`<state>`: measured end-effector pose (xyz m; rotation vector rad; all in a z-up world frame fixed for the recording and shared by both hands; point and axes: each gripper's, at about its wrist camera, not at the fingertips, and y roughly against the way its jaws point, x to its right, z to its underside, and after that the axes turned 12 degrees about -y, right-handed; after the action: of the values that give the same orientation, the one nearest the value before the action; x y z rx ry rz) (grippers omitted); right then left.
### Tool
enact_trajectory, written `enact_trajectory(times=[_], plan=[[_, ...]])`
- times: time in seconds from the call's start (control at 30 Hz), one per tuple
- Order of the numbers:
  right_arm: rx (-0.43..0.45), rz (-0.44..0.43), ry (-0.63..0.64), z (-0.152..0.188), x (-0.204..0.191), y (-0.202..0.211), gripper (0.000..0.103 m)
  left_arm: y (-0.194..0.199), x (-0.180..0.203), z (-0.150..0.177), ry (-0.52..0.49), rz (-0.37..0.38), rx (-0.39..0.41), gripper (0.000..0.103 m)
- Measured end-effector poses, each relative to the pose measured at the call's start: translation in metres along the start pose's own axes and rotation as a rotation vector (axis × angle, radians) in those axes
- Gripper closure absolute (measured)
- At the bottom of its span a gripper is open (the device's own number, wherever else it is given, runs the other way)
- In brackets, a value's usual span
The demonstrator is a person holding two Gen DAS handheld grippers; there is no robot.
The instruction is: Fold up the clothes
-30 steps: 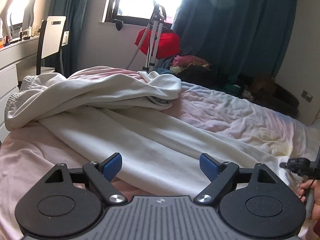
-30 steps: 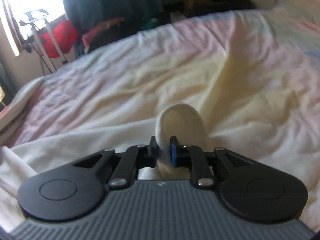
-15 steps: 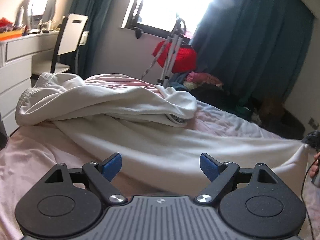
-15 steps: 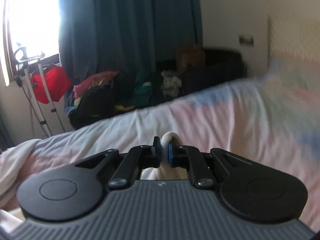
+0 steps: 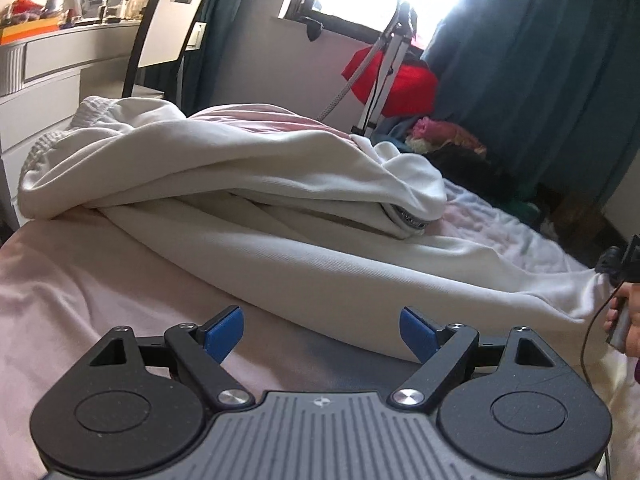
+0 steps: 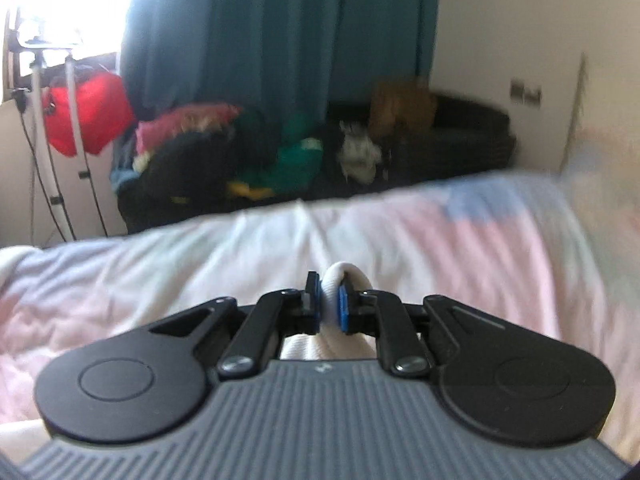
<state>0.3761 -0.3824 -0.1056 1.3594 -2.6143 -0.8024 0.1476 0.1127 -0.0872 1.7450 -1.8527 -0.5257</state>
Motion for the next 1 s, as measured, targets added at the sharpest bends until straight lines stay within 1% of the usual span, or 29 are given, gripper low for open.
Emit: enact_trajectory(times=[0.07,0.1,0.13,0.17,0.23,0.33,0.43,0.5,0.57,0.67,0.77,0.9,1.0], plan=[[-0.044,-0.007,-0.012,0.011,0.003,-0.005,0.087,-0.003,0.003,-0.001,-0.020,-0.007,0.002,0.016],[-0.065,-0.014,-0.013,0.015,0.004,-0.006,0.081,-0.003,0.003,-0.002,-0.024,-0.006,0.003,0.016],[-0.083,-0.028,-0.011,0.018,0.005,-0.006,0.059,-0.002,0.003,-0.002,-0.027,-0.006,0.005,0.016],[-0.089,-0.039,-0.013,0.020,0.006,-0.003,0.033,-0.001,0.004,-0.002,-0.030,-0.005,0.006,0.016],[-0.068,-0.050,-0.019,0.020,0.009,0.007,0.019,0.001,0.005,-0.002,-0.037,-0.004,0.009,0.016],[-0.052,-0.071,-0.020,0.012,0.003,0.027,0.020,0.012,0.006,-0.001,-0.052,-0.020,0.018,0.016],[-0.018,-0.092,-0.007,0.000,-0.018,0.049,0.020,0.023,0.007,0.000,-0.065,-0.040,0.025,0.016],[-0.012,-0.135,0.016,-0.004,-0.040,0.063,0.020,0.030,0.007,0.000,-0.069,-0.059,0.025,0.016],[-0.002,-0.188,0.061,-0.003,-0.072,0.074,0.020,0.035,0.006,0.001,-0.075,-0.061,0.034,0.016],[-0.002,-0.271,0.130,0.007,-0.124,0.084,0.020,0.038,0.005,0.002,-0.087,-0.064,0.037,0.016],[-0.049,-0.340,0.151,0.023,-0.182,0.081,0.020,0.034,0.001,0.003,-0.065,-0.058,0.025,0.016],[-0.131,-0.414,0.143,0.050,-0.252,0.064,0.020,0.019,0.002,0.009,-0.077,-0.064,0.001,0.016],[-0.176,-0.437,0.175,0.073,-0.303,0.052,0.020,0.005,0.005,0.012,-0.093,-0.067,-0.021,0.016]])
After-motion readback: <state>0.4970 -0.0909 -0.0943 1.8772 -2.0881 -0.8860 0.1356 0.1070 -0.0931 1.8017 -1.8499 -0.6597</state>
